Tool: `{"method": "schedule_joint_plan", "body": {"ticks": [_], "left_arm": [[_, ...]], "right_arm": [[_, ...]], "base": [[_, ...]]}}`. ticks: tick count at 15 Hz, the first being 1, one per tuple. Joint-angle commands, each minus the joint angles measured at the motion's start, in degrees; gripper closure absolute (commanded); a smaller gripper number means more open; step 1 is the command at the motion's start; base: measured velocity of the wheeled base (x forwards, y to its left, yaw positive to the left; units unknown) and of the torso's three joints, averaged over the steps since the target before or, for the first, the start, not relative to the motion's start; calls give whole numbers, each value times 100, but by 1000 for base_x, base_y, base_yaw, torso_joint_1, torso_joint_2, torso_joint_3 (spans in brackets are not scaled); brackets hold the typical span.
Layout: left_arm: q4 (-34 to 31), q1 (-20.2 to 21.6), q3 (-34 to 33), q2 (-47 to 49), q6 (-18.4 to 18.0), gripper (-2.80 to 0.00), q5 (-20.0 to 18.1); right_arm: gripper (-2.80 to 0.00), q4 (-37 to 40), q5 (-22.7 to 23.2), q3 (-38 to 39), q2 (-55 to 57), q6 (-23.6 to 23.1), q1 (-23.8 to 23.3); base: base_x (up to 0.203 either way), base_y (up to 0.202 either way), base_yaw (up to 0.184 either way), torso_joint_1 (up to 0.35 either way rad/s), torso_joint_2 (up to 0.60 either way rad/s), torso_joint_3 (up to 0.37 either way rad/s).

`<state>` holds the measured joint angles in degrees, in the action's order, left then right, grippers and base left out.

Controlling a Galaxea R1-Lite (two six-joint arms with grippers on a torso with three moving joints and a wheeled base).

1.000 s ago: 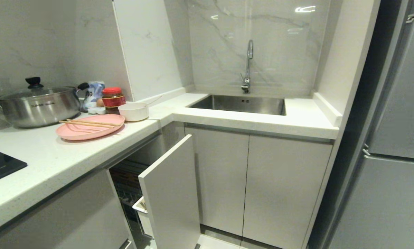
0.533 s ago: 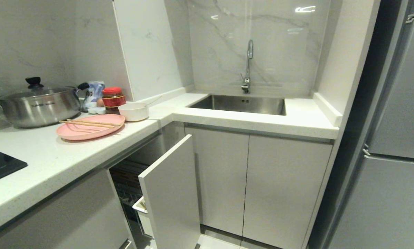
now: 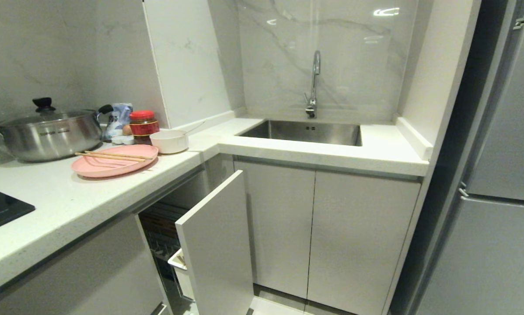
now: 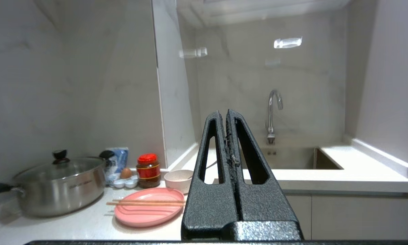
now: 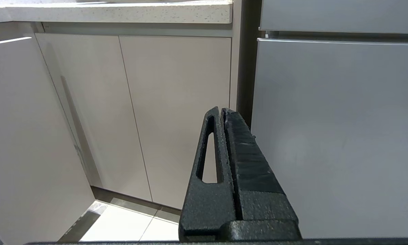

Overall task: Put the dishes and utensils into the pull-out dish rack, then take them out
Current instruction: Open the cupboard

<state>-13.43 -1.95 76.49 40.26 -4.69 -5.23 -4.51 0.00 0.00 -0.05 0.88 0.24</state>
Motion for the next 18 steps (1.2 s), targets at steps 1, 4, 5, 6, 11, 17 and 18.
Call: {"method": "schedule_joint_plan", "body": {"ticks": [1, 4, 5, 6, 11, 17, 18], "left_arm": [[-522, -34, 775, 1563, -129, 0, 11], [-1508, -136, 742, 2163, -50, 0, -132], [-1475, -168, 744, 2390, 17, 0, -175], [-1450, -252, 829, 2731, 57, 0, -192], [-1493, -852, 928, 4111, 144, 0, 316], [-1491, -1057, 1198, 5742, 403, 0, 1021], [-1492, -1066, 1283, 6006, 441, 0, 1145]], "right_arm": [[0, -6, 0, 149, 5, 0, 2], [0, -6, 0, 149, 5, 0, 2], [0, -6, 0, 149, 5, 0, 2], [0, -6, 0, 150, 5, 0, 2], [0, -6, 0, 149, 5, 0, 2], [0, -6, 0, 149, 5, 0, 2], [0, -6, 0, 149, 5, 0, 2]], "base": [[0, 0, 0, 0, 0, 0], [0, 0, 0, 0, 0, 0], [0, 0, 0, 0, 0, 0], [0, 0, 0, 0, 0, 0], [0, 0, 0, 0, 0, 0], [0, 0, 0, 0, 0, 0], [0, 0, 0, 0, 0, 0]]}}
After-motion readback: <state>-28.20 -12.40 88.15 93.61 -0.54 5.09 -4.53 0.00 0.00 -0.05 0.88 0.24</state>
